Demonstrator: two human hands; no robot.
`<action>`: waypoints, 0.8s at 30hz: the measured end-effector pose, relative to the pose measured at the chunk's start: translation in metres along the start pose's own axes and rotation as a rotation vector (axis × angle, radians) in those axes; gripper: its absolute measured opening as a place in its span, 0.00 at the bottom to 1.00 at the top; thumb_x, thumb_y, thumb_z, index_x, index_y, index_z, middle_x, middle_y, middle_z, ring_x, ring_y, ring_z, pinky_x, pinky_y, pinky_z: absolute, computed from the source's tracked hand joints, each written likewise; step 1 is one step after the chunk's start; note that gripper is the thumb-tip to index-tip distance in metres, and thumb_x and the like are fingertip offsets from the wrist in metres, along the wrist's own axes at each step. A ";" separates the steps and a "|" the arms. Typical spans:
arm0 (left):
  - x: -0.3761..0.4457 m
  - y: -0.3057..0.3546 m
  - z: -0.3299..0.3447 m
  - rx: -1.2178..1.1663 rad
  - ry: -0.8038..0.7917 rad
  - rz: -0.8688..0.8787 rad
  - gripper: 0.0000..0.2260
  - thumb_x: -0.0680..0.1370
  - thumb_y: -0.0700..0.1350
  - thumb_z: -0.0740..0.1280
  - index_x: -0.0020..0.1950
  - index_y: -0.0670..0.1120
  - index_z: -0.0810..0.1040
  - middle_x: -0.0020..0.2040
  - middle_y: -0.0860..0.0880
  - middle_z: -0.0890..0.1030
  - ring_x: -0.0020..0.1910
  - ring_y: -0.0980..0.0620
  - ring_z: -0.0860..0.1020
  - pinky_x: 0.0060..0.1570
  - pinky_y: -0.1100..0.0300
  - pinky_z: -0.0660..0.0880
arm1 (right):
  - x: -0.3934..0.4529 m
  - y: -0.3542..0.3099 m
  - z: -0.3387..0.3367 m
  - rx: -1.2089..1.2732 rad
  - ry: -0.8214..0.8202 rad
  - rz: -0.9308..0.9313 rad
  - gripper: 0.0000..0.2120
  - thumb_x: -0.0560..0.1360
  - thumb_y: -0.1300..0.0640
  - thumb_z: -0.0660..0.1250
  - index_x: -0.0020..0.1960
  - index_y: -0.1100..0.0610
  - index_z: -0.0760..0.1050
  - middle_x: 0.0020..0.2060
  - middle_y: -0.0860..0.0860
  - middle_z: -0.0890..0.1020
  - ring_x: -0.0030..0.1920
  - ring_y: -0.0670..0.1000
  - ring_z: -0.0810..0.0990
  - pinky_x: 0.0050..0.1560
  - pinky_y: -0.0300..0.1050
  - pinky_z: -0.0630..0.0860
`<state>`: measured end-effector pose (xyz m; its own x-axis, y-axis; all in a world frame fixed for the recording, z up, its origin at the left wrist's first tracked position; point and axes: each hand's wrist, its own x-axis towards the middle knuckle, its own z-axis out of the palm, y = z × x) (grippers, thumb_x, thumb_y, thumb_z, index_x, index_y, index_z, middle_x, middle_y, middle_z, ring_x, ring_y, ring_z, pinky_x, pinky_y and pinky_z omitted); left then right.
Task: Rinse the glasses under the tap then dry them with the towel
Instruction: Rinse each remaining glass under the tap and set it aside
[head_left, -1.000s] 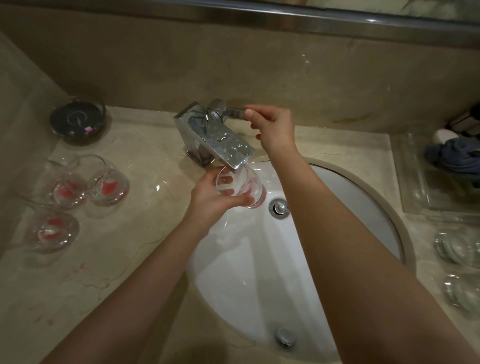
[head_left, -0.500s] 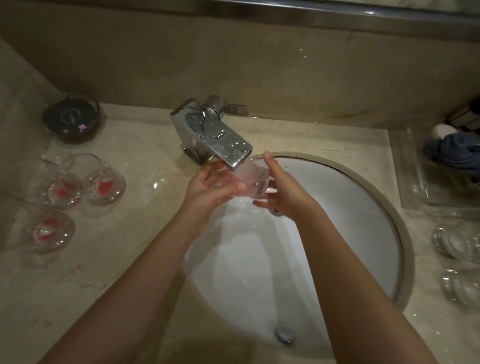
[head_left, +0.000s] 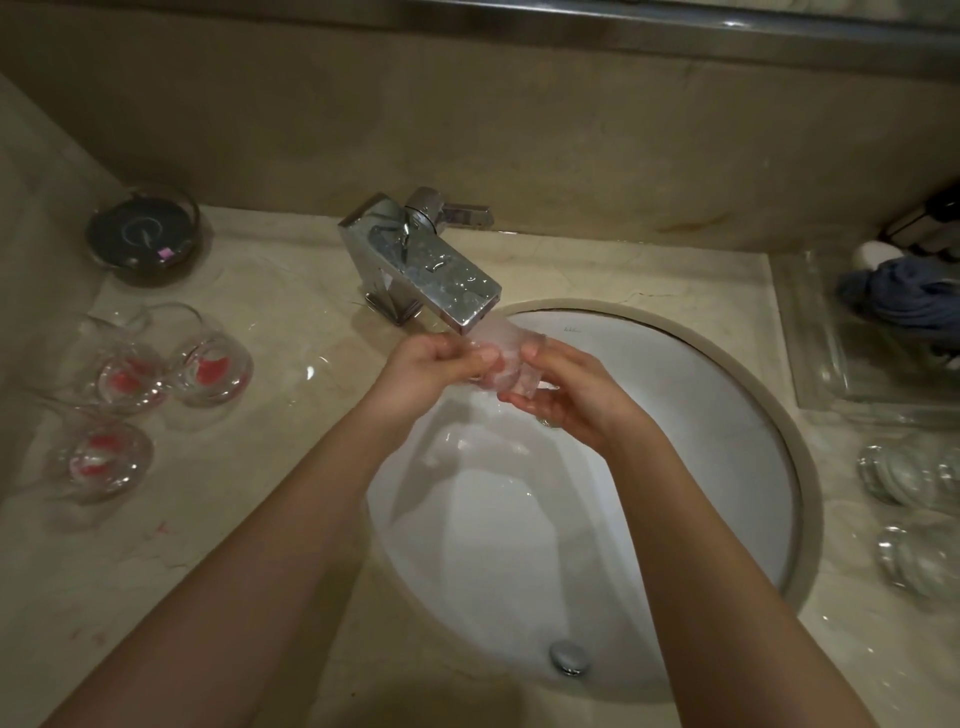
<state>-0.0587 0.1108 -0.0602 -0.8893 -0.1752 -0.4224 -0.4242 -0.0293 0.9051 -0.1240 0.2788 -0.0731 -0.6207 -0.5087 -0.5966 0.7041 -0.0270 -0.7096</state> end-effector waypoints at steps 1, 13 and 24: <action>0.000 0.005 0.002 -0.024 -0.022 -0.012 0.05 0.78 0.39 0.67 0.50 0.39 0.81 0.39 0.47 0.85 0.38 0.56 0.83 0.38 0.70 0.76 | 0.001 0.001 -0.002 -0.004 -0.014 -0.016 0.12 0.74 0.64 0.70 0.57 0.59 0.77 0.49 0.58 0.81 0.44 0.56 0.84 0.43 0.42 0.81; 0.004 0.015 0.013 -0.076 -0.123 -0.014 0.08 0.78 0.38 0.67 0.56 0.39 0.81 0.47 0.43 0.85 0.43 0.52 0.85 0.46 0.59 0.77 | 0.005 -0.003 -0.004 -0.018 -0.049 0.116 0.19 0.79 0.44 0.61 0.57 0.57 0.78 0.44 0.56 0.81 0.36 0.52 0.82 0.33 0.37 0.78; 0.007 0.013 0.016 -0.098 -0.147 0.019 0.09 0.76 0.33 0.68 0.55 0.37 0.81 0.47 0.43 0.85 0.44 0.49 0.85 0.44 0.63 0.78 | 0.004 -0.007 -0.011 -0.045 -0.083 0.083 0.23 0.76 0.40 0.62 0.60 0.57 0.77 0.53 0.60 0.82 0.48 0.54 0.85 0.43 0.43 0.81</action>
<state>-0.0736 0.1244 -0.0521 -0.9153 -0.0311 -0.4015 -0.3951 -0.1242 0.9102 -0.1357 0.2862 -0.0746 -0.5289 -0.5771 -0.6223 0.7347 0.0556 -0.6761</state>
